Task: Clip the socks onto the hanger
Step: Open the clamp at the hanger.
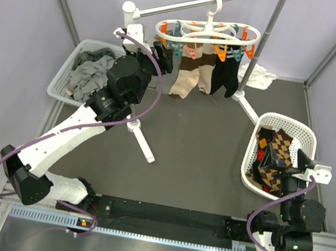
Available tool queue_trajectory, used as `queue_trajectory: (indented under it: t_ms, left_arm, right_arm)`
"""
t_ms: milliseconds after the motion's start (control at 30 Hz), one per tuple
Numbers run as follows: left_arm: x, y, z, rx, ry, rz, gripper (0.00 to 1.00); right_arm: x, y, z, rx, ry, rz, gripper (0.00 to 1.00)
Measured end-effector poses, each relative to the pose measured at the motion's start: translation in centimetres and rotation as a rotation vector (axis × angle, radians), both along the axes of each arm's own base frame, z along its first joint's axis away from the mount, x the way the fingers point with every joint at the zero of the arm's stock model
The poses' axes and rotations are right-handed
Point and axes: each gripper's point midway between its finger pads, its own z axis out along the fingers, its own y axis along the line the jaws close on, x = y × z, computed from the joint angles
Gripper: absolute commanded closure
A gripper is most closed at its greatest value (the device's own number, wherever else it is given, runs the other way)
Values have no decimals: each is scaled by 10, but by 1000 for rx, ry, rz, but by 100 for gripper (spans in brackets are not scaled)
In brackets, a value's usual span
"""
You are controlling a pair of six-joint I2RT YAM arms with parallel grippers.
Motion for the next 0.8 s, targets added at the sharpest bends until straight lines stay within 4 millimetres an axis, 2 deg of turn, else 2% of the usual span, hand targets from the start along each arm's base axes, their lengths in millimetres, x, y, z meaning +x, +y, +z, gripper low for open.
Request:
queue_trajectory:
  t_ms: [167, 300, 367, 533, 667, 800]
  left_arm:
    - [2, 1, 12, -36, -41, 11, 35]
    - [9, -1, 10, -35, -49, 30, 38]
    - [12, -2, 6, -27, -45, 36, 46]
    - [18, -6, 0, -13, -36, 42, 52]
    - [18, -6, 0, -13, -37, 40, 65]
    - [17, -8, 3, -13, -45, 27, 69]
  right_arm:
    - [0, 1, -1, -2, 4, 7, 1]
    - [0, 3, -1, -3, 5, 15, 1]
    - [0, 3, -2, -3, 7, 18, 1]
    - [0, 5, -3, -4, 11, 27, 1]
    - [0, 5, -3, -4, 11, 28, 1]
    - [0, 5, -3, -4, 11, 28, 1]
